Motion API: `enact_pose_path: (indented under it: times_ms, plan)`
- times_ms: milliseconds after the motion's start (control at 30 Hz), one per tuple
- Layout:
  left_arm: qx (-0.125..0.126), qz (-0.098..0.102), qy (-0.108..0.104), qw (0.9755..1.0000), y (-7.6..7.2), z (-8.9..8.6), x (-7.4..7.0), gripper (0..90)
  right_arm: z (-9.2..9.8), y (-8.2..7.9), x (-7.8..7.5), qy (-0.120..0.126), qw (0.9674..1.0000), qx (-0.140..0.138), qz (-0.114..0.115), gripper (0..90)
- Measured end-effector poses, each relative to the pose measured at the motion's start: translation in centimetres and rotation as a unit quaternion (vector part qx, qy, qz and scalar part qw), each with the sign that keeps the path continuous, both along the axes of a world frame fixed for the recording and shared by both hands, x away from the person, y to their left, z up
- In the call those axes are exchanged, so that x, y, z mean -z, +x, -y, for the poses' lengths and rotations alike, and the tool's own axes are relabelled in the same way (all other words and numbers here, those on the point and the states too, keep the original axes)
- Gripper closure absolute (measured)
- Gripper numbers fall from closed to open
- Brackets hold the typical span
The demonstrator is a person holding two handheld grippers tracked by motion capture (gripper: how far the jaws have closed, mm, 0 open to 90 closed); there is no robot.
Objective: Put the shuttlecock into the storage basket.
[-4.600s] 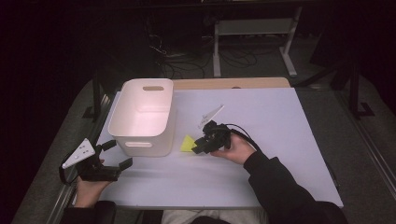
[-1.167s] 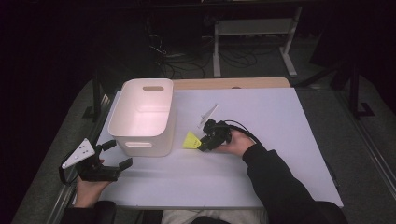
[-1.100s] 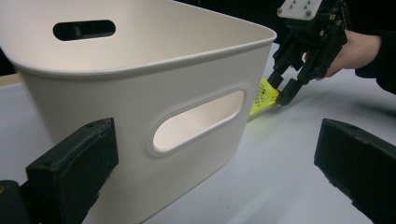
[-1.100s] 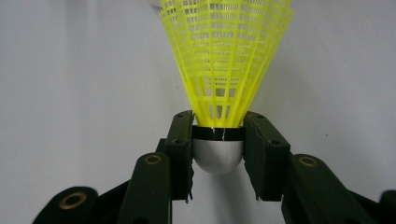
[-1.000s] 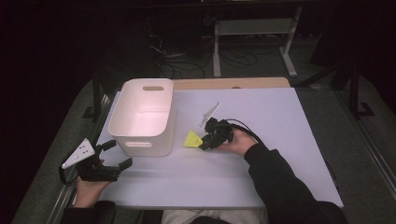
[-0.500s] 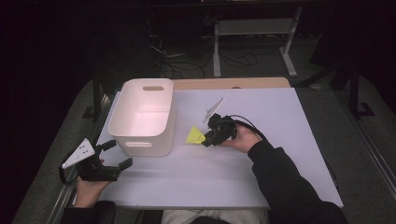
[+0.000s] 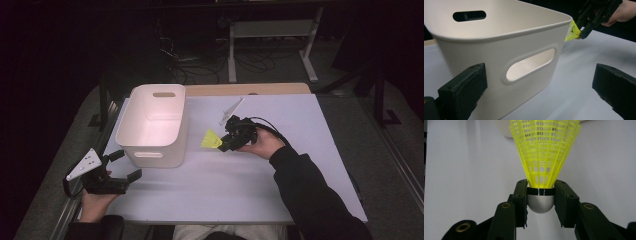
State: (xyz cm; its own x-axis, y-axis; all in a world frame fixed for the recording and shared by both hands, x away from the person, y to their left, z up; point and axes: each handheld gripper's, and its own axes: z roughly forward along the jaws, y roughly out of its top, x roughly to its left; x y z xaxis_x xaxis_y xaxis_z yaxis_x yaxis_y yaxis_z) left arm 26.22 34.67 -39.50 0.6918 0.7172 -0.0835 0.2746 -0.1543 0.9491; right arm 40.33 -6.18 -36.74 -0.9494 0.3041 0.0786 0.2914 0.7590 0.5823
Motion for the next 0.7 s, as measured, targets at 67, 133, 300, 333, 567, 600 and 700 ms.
enact_pose_path:
  times_ms: [67,133,300,333,567,600,700]
  plan:
    - [0.0,0.0,0.0,1.0,0.0,0.0,0.0,0.0,0.0,0.0,-0.2,-0.002,1.0,-0.001,0.002,63.4]
    - [0.0,0.0,0.0,1.0,0.0,0.0,0.0,0.0,0.0,0.0,-0.6,-0.001,1.0,-0.002,0.004,63.4]
    - [0.0,0.0,0.0,1.0,0.0,0.0,0.0,0.0,0.0,0.0,-1.4,0.0,1.0,-0.001,0.008,63.4]
    - [0.0,0.0,0.0,1.0,0.0,0.0,0.0,0.0,-0.1,0.0,-1.5,0.002,0.9999,-0.003,0.01,63.4]
    - [0.0,0.0,0.0,1.0,0.0,0.0,0.0,0.0,-0.4,0.1,-2.8,0.008,0.9998,-0.008,0.019,63.4]
    - [-0.001,0.001,0.0,1.0,0.0,0.0,0.0,0.0,-0.4,0.1,-3.0,0.012,0.9997,-0.007,0.019,63.4]
    - [0.0,0.0,0.0,1.0,0.0,0.0,0.0,0.0,-0.4,0.3,-3.7,0.017,0.9996,-0.006,0.022,63.4]
